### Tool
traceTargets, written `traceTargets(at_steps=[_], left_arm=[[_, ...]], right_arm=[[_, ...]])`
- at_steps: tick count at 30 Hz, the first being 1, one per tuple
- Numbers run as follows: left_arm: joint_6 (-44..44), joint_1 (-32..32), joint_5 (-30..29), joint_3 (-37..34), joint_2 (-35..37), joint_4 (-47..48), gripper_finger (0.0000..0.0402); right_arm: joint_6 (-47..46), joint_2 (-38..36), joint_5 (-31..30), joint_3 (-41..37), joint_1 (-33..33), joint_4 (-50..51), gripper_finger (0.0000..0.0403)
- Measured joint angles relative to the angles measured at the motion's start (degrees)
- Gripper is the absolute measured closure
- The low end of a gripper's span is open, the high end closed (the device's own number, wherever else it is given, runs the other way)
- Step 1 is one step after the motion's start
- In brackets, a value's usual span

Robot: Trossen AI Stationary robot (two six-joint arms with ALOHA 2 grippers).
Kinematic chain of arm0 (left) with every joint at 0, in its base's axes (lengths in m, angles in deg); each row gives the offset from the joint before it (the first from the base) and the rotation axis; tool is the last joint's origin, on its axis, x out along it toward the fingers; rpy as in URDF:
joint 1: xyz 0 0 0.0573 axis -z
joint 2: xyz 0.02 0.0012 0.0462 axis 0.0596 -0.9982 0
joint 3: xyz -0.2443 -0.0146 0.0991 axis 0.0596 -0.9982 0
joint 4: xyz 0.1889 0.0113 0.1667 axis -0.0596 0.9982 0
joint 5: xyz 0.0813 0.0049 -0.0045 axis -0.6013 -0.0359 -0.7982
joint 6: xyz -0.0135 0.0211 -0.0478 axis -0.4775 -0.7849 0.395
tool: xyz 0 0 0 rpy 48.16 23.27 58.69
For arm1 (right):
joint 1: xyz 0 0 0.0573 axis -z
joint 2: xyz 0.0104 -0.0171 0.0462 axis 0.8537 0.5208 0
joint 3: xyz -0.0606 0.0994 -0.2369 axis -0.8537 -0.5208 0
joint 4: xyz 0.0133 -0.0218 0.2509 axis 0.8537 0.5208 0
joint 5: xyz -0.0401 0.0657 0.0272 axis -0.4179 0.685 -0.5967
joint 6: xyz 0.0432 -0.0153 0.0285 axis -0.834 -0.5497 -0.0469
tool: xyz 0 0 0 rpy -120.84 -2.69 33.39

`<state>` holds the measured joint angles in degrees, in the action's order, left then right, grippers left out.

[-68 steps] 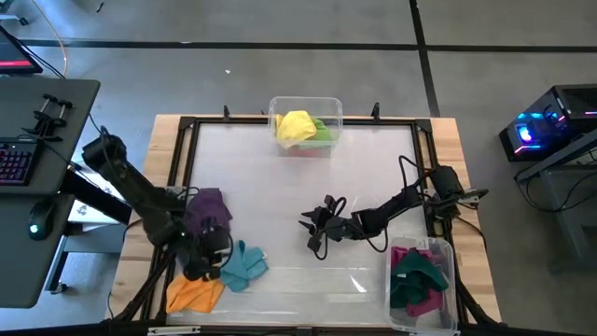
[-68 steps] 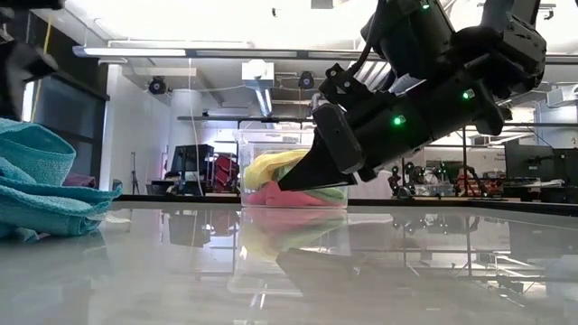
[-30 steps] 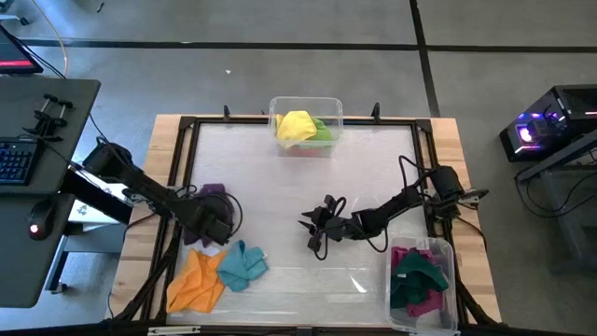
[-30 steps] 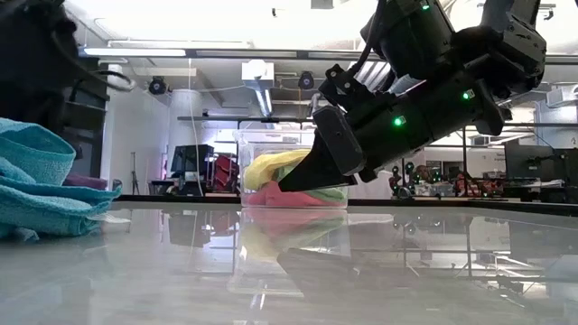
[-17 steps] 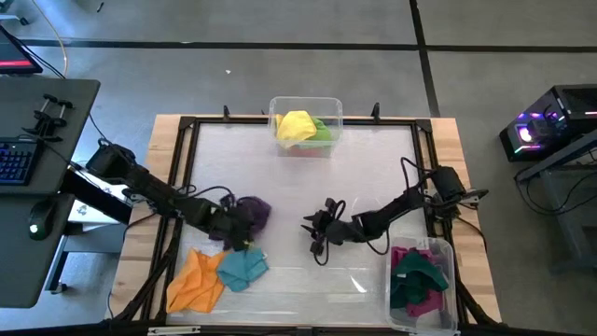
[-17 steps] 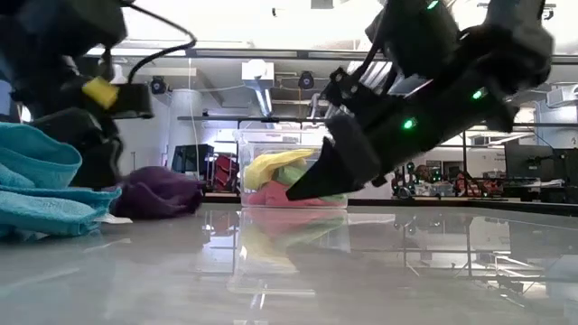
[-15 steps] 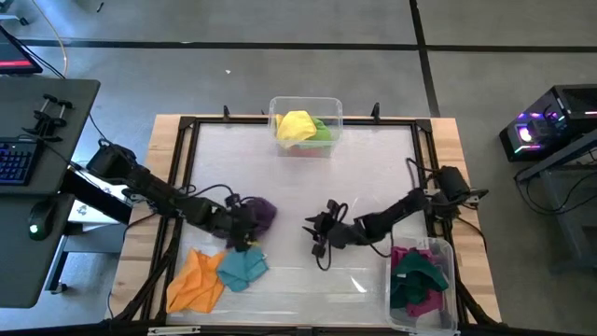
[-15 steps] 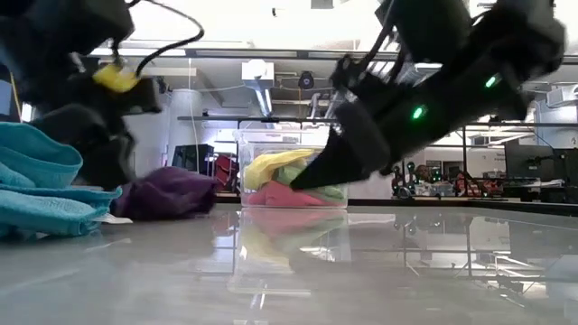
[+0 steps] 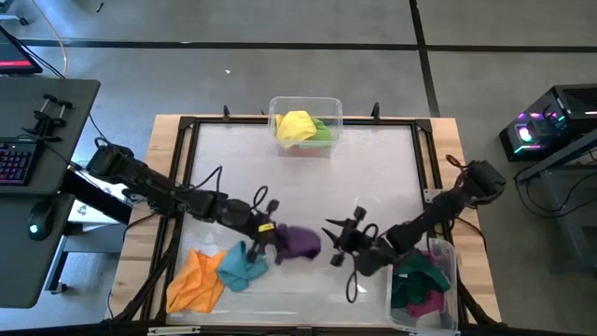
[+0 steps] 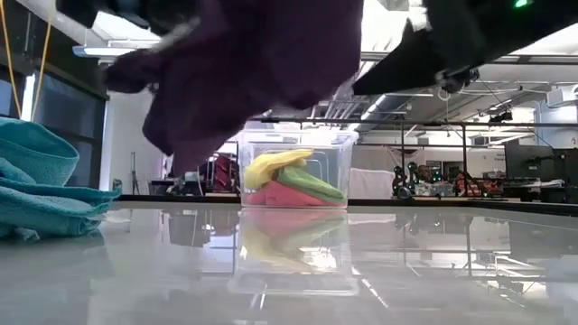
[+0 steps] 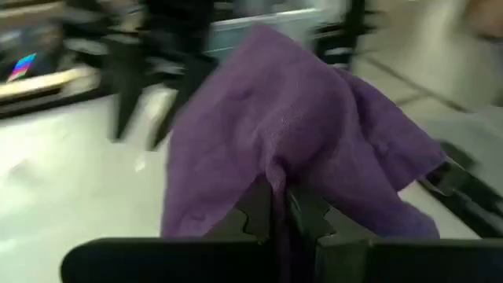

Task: Sort towels by color in basket
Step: Put the purple microfiber cloth into the bottom transparent bin

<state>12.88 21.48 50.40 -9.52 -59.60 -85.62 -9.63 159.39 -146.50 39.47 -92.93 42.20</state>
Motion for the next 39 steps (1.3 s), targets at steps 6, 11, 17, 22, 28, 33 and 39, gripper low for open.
traceTargets(at_steps=[6,11,17,22,28,33,39], left_arm=[[4.34,-4.28,7.99,-10.17,-0.09,-18.13,0.0398],[8.08,-7.48,13.84,-15.47,-1.18,-25.3,0.0399],[5.9,-7.48,13.89,-15.3,-3.34,-25.73,0.0399],[5.51,-7.5,11.96,-15.31,-4.53,-25.98,0.0399],[5.09,-7.5,4.85,-15.29,-4.97,-25.8,0.0399],[5.34,-7.56,-3.27,-15.33,-4.96,-25.73,0.0399],[7.41,-7.56,-11.57,-15.33,-4.96,-25.49,0.0399]], right_arm=[[-2.54,-1.28,-0.02,0.0,-3.78,3.92,0.0284],[-2.56,-1.28,1.19,0.0,-2.31,2.18,0.0284],[-2.04,-1.24,19.73,0.0,6.78,-1.18,0.0284],[0.06,-0.3,31.8,0.0,15.03,-5.78,0.0284],[3.96,3.01,50.11,0.0,20.42,-16.01,0.0283],[5.03,7.2,53.48,0.0,20.74,-25.54,0.0261],[5.61,11.14,50.12,-0.01,20.71,-30.65,0.0209]])
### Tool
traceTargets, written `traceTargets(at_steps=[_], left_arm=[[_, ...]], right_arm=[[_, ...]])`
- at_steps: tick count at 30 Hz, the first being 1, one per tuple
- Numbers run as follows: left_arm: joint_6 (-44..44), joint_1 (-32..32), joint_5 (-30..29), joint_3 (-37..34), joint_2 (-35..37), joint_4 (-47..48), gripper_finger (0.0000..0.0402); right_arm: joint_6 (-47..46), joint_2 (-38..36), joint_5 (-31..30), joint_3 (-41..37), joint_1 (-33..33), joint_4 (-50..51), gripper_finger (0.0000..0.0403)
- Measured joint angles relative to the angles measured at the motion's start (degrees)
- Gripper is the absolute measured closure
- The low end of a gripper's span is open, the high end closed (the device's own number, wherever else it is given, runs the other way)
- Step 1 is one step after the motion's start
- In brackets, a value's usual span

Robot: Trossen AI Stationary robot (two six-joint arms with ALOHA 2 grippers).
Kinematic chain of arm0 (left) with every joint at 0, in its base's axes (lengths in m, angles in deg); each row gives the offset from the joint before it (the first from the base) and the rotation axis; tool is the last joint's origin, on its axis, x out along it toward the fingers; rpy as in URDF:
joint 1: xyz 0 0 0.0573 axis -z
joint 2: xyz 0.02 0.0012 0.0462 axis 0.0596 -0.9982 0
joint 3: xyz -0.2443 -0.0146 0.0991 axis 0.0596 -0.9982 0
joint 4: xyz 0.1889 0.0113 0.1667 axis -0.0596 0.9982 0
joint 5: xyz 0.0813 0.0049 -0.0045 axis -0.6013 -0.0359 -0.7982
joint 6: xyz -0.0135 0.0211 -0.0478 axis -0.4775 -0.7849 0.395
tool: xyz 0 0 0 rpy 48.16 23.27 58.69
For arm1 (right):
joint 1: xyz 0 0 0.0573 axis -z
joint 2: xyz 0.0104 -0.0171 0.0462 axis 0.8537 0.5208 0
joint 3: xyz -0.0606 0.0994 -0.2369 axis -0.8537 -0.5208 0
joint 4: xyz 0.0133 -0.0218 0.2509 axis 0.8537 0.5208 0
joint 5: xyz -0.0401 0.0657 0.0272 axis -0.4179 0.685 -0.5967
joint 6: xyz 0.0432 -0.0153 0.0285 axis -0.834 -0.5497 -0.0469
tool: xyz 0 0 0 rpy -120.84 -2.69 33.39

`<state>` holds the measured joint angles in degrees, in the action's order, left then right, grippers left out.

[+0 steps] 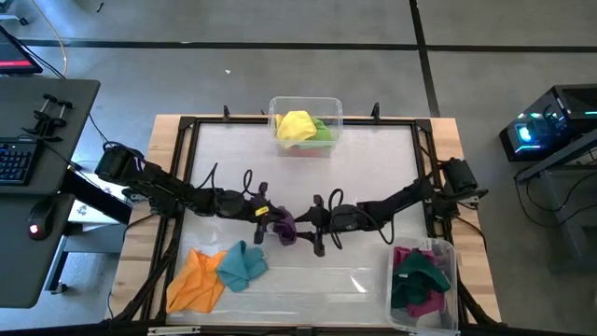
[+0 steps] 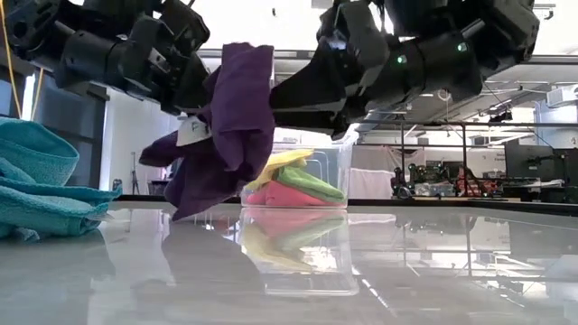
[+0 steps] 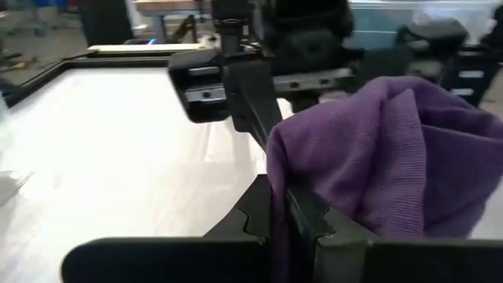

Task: Sort towels by color in basket
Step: Put the purple microfiber cloth into the bottom transparent bin

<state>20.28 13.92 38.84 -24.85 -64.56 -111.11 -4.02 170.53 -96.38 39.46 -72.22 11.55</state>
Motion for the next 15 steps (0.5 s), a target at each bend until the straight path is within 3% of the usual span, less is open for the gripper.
traceTargets(at_steps=[5,15], left_arm=[[2.93,0.0,-4.19,0.0,0.0,-0.31,0.0399],[4.15,-0.06,-10.04,0.0,0.0,-0.38,0.0399]], right_arm=[[2.81,0.72,-1.55,-0.01,0.0,-2.57,0.018],[10.89,0.74,-12.15,-0.01,-3.37,-3.24,0.0178]])
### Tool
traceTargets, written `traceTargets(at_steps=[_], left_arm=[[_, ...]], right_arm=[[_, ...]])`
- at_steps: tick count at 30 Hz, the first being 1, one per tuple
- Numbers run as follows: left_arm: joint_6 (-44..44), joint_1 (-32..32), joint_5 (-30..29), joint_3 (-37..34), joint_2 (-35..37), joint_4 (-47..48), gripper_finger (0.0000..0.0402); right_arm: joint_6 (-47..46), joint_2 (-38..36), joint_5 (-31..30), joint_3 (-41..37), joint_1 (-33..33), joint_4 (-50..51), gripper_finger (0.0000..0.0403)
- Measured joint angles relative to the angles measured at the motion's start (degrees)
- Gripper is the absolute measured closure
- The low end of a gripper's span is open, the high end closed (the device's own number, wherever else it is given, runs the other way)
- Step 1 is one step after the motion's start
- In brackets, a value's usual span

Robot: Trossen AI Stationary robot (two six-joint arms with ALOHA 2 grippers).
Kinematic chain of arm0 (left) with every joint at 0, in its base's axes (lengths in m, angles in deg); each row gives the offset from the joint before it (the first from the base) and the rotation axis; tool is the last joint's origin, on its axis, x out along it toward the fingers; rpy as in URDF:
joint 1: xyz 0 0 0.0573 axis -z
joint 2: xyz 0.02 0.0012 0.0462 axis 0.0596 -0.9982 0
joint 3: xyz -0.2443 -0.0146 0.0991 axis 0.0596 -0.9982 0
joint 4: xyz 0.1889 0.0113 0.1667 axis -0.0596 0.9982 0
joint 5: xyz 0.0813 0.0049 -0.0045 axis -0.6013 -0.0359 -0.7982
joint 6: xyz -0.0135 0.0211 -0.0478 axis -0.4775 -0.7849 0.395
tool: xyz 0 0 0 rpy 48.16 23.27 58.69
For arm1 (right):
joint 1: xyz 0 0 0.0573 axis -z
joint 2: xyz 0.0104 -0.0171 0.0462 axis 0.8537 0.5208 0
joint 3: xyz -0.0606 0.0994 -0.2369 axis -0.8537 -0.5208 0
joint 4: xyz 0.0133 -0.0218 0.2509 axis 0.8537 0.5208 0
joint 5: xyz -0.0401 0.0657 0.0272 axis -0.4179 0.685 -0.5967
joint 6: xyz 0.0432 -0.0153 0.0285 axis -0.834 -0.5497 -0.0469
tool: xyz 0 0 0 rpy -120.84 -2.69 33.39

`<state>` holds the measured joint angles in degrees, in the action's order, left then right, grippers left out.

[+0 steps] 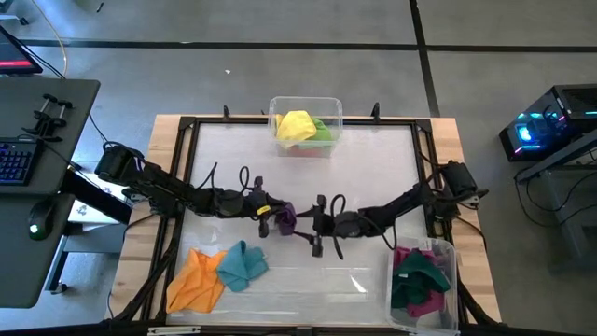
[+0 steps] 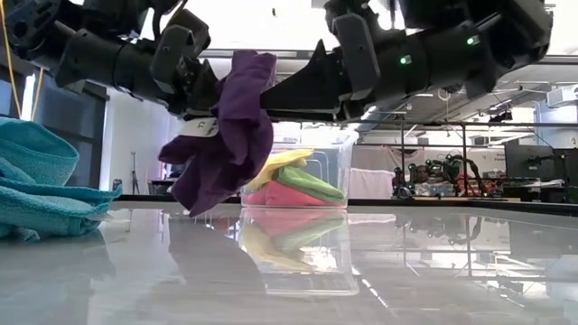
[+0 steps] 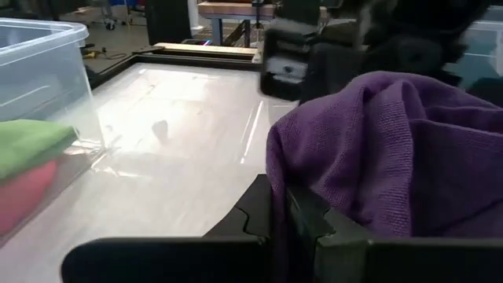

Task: Sort towels by color in basket
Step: Put the purple microfiber cloth into the bottom transparent bin

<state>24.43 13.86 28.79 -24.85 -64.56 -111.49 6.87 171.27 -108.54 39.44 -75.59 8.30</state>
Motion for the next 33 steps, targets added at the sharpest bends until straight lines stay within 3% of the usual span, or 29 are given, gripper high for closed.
traceTargets(at_steps=[6,9,13,21,33], left_arm=[[0.03,-0.01,-0.15,0.0,0.0,0.18,0.0398],[0.0,-0.01,0.01,0.0,0.0,0.18,0.0398],[0.69,0.01,0.07,0.0,0.0,0.18,0.0398],[0.99,-0.01,-0.17,0.0,0.0,-0.47,0.0398],[-3.17,0.01,1.85,0.0,0.0,-8.96,0.0398]], right_arm=[[3.15,0.0,-8.76,0.0,-3.04,0.04,0.0178],[4.28,0.0,-10.3,0.0,-3.7,0.0,0.0178],[2.38,0.0,-9.58,0.0,-3.57,-0.25,0.0178],[-2.48,0.0,-2.25,0.02,0.5,-0.27,0.0154],[-8.13,-0.02,-3.46,0.04,3.07,-0.17,0.0137]])
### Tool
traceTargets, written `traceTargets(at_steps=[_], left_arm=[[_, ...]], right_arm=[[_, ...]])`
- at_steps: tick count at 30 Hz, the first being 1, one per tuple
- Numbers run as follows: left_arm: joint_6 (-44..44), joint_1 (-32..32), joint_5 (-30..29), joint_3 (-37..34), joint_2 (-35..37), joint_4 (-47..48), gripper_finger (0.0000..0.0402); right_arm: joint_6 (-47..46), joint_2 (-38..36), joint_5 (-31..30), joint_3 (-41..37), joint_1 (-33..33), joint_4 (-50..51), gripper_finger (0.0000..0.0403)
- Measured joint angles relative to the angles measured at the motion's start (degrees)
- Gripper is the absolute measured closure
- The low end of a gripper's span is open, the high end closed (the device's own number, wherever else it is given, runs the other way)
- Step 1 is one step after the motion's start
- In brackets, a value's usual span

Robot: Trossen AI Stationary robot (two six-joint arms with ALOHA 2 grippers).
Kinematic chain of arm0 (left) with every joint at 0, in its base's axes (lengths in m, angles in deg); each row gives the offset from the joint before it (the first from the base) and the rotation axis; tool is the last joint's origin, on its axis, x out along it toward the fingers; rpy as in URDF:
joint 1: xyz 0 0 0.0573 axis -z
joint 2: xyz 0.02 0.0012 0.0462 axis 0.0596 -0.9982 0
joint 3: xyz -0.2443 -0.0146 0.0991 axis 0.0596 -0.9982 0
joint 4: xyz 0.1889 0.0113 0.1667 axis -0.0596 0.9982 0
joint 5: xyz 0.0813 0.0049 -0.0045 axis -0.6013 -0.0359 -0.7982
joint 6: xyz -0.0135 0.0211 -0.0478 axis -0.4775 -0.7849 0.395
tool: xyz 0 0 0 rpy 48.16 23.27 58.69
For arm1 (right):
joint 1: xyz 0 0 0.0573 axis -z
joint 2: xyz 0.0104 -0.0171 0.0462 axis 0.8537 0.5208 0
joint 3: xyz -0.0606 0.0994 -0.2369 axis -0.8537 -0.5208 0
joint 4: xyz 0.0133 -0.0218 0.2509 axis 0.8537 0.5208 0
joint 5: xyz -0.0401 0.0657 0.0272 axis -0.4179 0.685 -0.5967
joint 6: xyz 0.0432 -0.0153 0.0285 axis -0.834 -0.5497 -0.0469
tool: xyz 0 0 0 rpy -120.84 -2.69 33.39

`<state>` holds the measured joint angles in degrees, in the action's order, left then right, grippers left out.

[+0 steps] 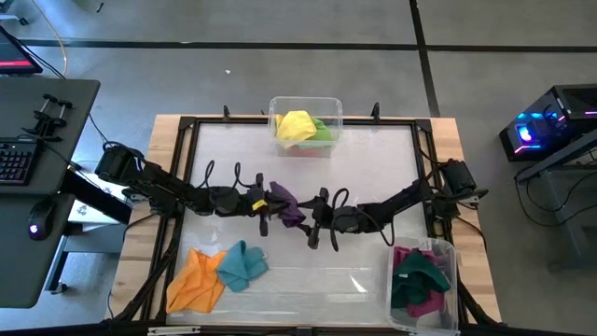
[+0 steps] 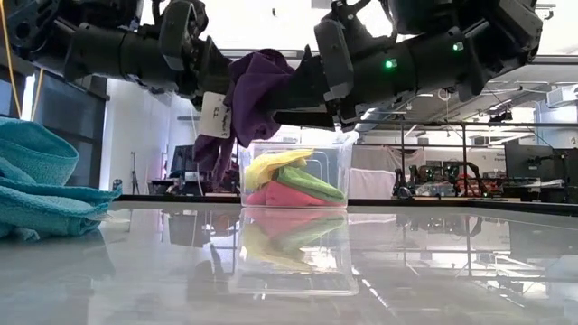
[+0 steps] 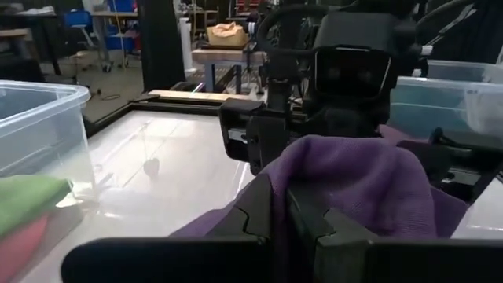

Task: Sort towels by color in basket
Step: Put the purple microfiber cloth into the bottom transparent bin

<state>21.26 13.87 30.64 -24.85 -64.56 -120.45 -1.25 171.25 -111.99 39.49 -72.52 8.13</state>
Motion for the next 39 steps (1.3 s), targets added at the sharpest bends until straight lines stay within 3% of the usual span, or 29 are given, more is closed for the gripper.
traceTargets(at_steps=[12,20,26,33,39], left_arm=[[-3.19,0.0,2.76,0.02,0.07,-3.0,0.0389],[-4.1,0.02,2.9,0.07,0.09,-4.24,0.0297],[-5.27,0.44,2.9,0.07,0.21,-4.17,0.0232],[-8.94,2.84,-0.33,0.07,5.3,1.5,0.022],[-9.1,5.52,-11.2,0.07,14.41,18.05,0.022]], right_arm=[[4.4,0.26,0.93,2.29,0.03,-0.36,0.0155],[4.68,0.28,0.49,4.09,0.43,3.75,0.0209],[4.57,0.28,-0.06,4.09,0.47,4.14,0.028],[4.75,0.31,-15.4,4.09,-3.05,7.55,0.0385],[4.66,-2.18,-27.3,4.09,-8.81,11.43,0.037]])
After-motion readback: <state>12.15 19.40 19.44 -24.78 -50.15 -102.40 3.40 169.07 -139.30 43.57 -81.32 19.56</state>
